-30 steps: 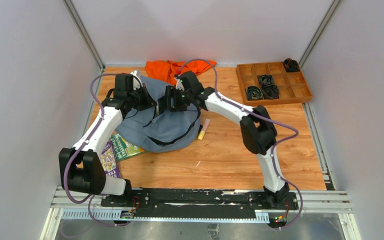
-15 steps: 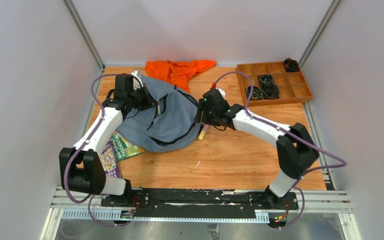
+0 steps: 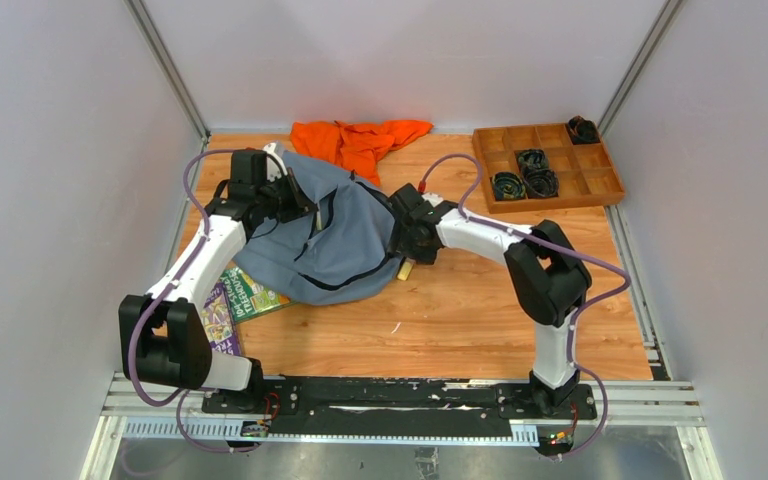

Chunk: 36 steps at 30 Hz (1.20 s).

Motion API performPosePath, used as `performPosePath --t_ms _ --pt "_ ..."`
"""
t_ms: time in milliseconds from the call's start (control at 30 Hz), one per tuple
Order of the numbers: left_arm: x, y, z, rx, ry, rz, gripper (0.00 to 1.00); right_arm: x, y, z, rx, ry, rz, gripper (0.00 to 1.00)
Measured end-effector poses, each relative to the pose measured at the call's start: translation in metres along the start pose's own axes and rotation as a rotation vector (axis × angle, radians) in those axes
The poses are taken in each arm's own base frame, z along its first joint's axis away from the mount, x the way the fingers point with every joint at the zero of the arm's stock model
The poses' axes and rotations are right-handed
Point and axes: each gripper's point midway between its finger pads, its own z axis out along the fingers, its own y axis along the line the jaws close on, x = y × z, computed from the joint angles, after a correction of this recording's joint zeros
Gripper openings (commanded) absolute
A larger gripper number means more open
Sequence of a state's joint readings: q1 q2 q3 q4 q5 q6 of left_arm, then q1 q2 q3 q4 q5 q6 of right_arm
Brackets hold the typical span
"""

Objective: Pack the student bag
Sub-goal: Pick up the stationery from the center of the board.

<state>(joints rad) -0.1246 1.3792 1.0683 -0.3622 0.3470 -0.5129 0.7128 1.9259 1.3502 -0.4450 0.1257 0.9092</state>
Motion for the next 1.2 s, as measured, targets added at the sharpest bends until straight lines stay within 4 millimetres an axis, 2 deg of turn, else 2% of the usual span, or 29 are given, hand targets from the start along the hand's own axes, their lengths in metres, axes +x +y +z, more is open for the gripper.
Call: performPosePath --t_ms 133,267,367,433,500,600,700,767,867,1000,1200 --pt "0.0 0.0 0.0 0.002 0.0 0.0 0.0 0.002 -0.004 -0.005 -0.019 -0.01 0.0 0.66" --pt "0.0 -0.002 0.0 0.008 0.003 -0.002 0.0 0.003 -0.009 -0.03 -0.115 -0.068 -0.019 0.67" --pt "0.001 -0.002 0.0 0.011 0.004 -0.004 0.0 -0.008 -0.01 -0.06 -0.2 -0.162 -0.017 0.66" --pt "0.001 -0.002 0.0 0.012 0.004 -0.007 0.0 -0.019 -0.011 -0.072 -0.225 -0.218 -0.004 0.66" --pt "0.001 -0.002 0.0 0.012 0.004 -0.007 0.0 -0.031 -0.014 -0.076 -0.224 -0.26 0.022 0.66" --pt "0.001 -0.002 0.0 0.012 0.004 -0.007 0.0 -0.037 -0.03 -0.061 -0.172 -0.254 0.063 0.65" --pt "0.0 -0.001 0.0 0.01 0.003 -0.009 0.0 -0.026 -0.044 -0.037 -0.099 -0.186 0.068 0.66" --pt "0.0 -0.001 -0.001 0.01 0.003 -0.01 0.0 -0.017 -0.046 -0.02 -0.063 -0.116 0.055 0.66" --pt "0.0 -0.001 -0.001 0.01 0.003 -0.01 0.0 -0.008 -0.037 -0.003 -0.059 -0.042 0.04 0.66" --pt "0.0 -0.001 -0.001 0.011 0.003 -0.01 0.0 -0.006 -0.023 -0.006 -0.078 -0.027 0.014 0.65" --pt "0.0 -0.001 -0.001 0.012 0.004 -0.01 0.0 -0.001 -0.026 0.0 -0.032 0.0 -0.011 0.59"
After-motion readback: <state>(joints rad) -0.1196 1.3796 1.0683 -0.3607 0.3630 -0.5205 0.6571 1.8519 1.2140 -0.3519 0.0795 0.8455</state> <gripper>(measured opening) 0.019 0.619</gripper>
